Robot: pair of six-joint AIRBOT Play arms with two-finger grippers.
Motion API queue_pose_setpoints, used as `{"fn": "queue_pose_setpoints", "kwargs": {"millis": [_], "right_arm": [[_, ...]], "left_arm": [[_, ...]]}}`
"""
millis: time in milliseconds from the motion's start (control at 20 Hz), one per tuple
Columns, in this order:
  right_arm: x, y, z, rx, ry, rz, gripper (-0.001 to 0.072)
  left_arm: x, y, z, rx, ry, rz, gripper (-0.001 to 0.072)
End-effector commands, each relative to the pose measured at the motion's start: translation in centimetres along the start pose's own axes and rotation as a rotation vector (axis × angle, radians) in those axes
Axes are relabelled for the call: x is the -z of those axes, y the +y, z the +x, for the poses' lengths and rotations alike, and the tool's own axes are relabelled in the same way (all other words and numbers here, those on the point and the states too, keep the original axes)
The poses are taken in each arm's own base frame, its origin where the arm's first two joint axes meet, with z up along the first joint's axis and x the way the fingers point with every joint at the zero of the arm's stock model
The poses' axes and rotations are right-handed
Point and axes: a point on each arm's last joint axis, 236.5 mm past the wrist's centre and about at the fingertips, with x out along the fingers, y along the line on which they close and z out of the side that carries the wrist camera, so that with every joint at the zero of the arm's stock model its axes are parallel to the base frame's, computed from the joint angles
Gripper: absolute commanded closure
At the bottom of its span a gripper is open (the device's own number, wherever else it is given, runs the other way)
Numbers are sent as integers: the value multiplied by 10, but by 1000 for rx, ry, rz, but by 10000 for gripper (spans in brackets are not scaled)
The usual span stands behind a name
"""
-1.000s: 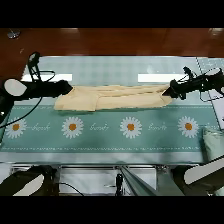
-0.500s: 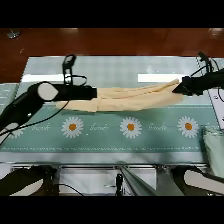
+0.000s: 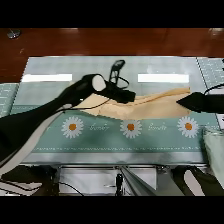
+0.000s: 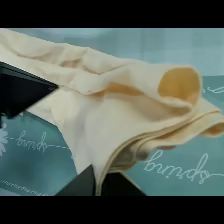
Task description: Fold the shirts.
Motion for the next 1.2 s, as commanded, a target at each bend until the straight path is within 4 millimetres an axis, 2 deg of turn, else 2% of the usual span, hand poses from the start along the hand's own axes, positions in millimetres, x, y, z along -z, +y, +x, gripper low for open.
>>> {"fn": "queue_pose_setpoints", "kwargs": {"millis": [0, 150, 250, 350, 450, 550, 650, 750, 850, 950, 1000, 1050, 1150], "right_arm": [[5, 19, -8, -52, -30, 6, 684], [2, 25, -8, -77, -41, -1, 684], [2, 24, -8, -76, -41, -2, 684], [3, 25, -8, -78, -35, -2, 684], [7, 28, -8, -93, -21, -2, 684], [6, 39, -10, -137, -26, -6, 684], [4, 56, -8, -193, -32, -33, 684], [8, 83, 4, -250, 14, -91, 684], [5, 117, 23, -300, 52, -145, 684], [-3, 156, 48, -351, 82, -209, 684], [-5, 175, 64, -374, 108, -237, 684], [-5, 195, 84, -395, 146, -266, 684], [0, 228, 128, -425, 229, -311, 684]], "left_arm": [[40, -50, 52, 118, 122, -59, 685], [73, -79, 73, 187, 196, -94, 685], [75, -95, 70, 241, 201, -70, 685], [54, -90, 55, 257, 177, -84, 685], [15, -61, 27, 252, 119, -131, 685], [-24, -27, -16, 242, 49, -175, 685], [-61, 15, -77, 202, -50, -199, 685], [-86, 53, -146, 147, -174, -221, 685], [-94, 80, -217, 86, -311, -237, 685], [-79, 103, -285, -14, -439, -229, 685], [-63, 115, -310, -71, -485, -234, 684], [-43, 128, -331, -128, -534, -253, 684], [-1, 144, -358, -188, -627, -315, 684]]}}
